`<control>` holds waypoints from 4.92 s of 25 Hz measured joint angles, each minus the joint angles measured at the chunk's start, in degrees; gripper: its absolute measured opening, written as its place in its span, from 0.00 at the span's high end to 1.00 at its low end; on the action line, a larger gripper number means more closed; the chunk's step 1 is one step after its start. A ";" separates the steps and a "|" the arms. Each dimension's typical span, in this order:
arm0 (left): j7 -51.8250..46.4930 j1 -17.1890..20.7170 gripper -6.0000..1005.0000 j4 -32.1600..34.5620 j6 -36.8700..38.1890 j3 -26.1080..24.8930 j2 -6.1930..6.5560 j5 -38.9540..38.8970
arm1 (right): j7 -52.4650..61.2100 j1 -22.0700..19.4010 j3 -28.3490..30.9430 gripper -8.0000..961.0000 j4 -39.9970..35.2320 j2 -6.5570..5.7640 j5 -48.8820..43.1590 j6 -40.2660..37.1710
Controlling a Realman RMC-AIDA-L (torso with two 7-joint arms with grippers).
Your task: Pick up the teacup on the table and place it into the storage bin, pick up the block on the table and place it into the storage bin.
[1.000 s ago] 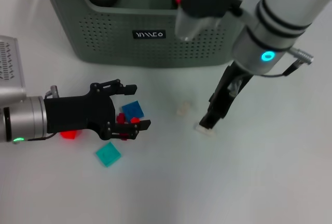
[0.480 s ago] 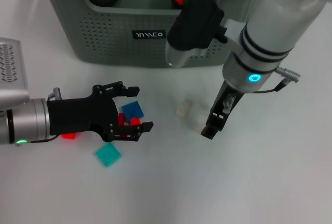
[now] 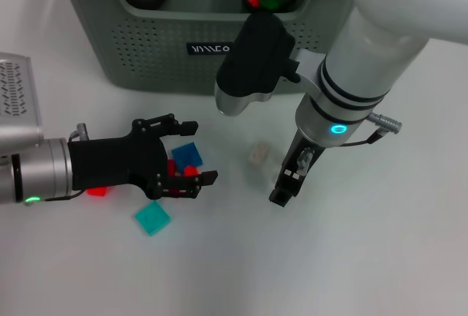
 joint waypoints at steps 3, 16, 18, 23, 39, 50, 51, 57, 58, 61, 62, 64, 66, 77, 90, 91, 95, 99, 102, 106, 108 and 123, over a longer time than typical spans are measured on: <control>0.01 0.00 0.12 0.00 -0.03 0.00 -0.01 0.03 | 0.46 0.00 -0.52 0.42 0.00 -0.01 0.15 0.51; 0.02 0.10 0.12 -0.11 -0.12 0.00 -0.02 0.03 | 1.23 -0.29 -0.81 0.61 0.13 -0.19 -0.06 1.38; 0.02 0.10 0.12 -0.37 -0.13 0.00 -0.02 0.04 | 1.23 -0.32 -0.81 0.65 0.37 -0.20 -0.06 1.47; 0.02 0.09 0.12 -0.57 -0.12 0.00 -0.02 0.00 | 1.23 -0.36 -0.81 0.64 0.93 -0.20 -0.09 1.52; 0.02 0.18 0.12 -0.79 -0.12 0.00 -0.02 -0.11 | 1.98 -0.54 -0.79 0.73 -0.62 -0.58 0.14 1.03; 0.02 0.39 0.12 -0.84 0.41 -0.71 0.14 0.21 | 0.05 1.20 31.12 0.78 -27.10 -1.34 -3.79 -22.46; 0.02 0.47 0.12 -0.84 0.39 -0.71 0.14 0.23 | -0.48 2.94 35.58 0.78 -28.50 -1.36 -3.75 -24.78; 0.18 0.71 0.12 -0.71 0.47 -0.71 0.02 0.15 | -4.08 11.24 52.35 0.75 -26.91 -3.17 -5.56 -23.72; 0.18 0.71 0.12 -0.71 0.49 -0.70 0.00 0.11 | -4.39 11.71 52.21 0.74 -25.13 -3.42 -7.29 -20.69; 0.20 0.71 0.12 -0.70 0.51 -0.71 -0.02 -0.01 | -5.24 12.43 50.38 0.72 -17.83 -3.37 -12.88 -11.40; 0.19 0.72 0.12 -0.71 0.51 -0.71 -0.02 -0.02 | -5.49 12.72 49.63 0.72 -14.85 -3.22 -14.39 -8.85; 0.09 0.72 0.12 -0.69 0.50 -0.71 -0.01 -0.03 | -5.98 13.51 48.24 0.70 -7.75 -3.10 -17.01 -2.91; -0.03 0.71 0.12 -0.64 0.50 -0.71 -0.01 -0.06 | -6.33 14.04 46.62 0.69 -1.69 -2.88 -18.85 2.65; -0.10 0.45 0.12 -0.78 0.08 -0.70 -0.02 -0.10 | -7.53 13.69 42.40 0.63 7.45 -2.01 -20.20 14.22; -0.23 0.78 0.12 -0.79 0.14 -0.74 -0.01 -0.13 | -9.77 8.94 43.70 0.29 -6.90 -2.07 -12.55 7.54; -0.24 0.79 0.12 -0.79 0.17 -0.78 0.02 -0.13 | -10.40 7.47 44.03 0.26 -10.69 -2.15 -9.89 5.53; -0.24 0.80 0.12 -0.79 0.26 -0.79 0.05 -0.13 | -12.22 1.26 45.21 0.13 -23.15 -2.55 -0.45 -1.58; -0.25 0.80 0.12 -0.79 0.36 -0.80 0.07 -0.12 | -14.38 -4.95 47.46 0.13 -33.16 -3.28 10.56 -9.44; -0.25 0.80 0.12 -0.79 0.39 -0.79 0.12 -0.08 | -15.93 -7.57 48.67 0.13 -35.99 -4.19 16.39 -16.35; -0.25 0.80 0.12 -0.61 0.42 -0.79 0.12 0.04 | -18.41 -9.12 48.63 0.13 -34.80 -4.69 17.13 -24.95; -0.25 0.80 0.12 -0.58 0.42 -0.79 0.09 0.07 | -19.37 -9.07 47.51 0.13 -32.65 -4.47 14.96 -27.75; -0.11 0.89 0.12 -0.66 0.50 -0.80 0.07 0.31 | -15.86 0.83 32.67 0.15 -1.00 -0.99 -3.17 -14.26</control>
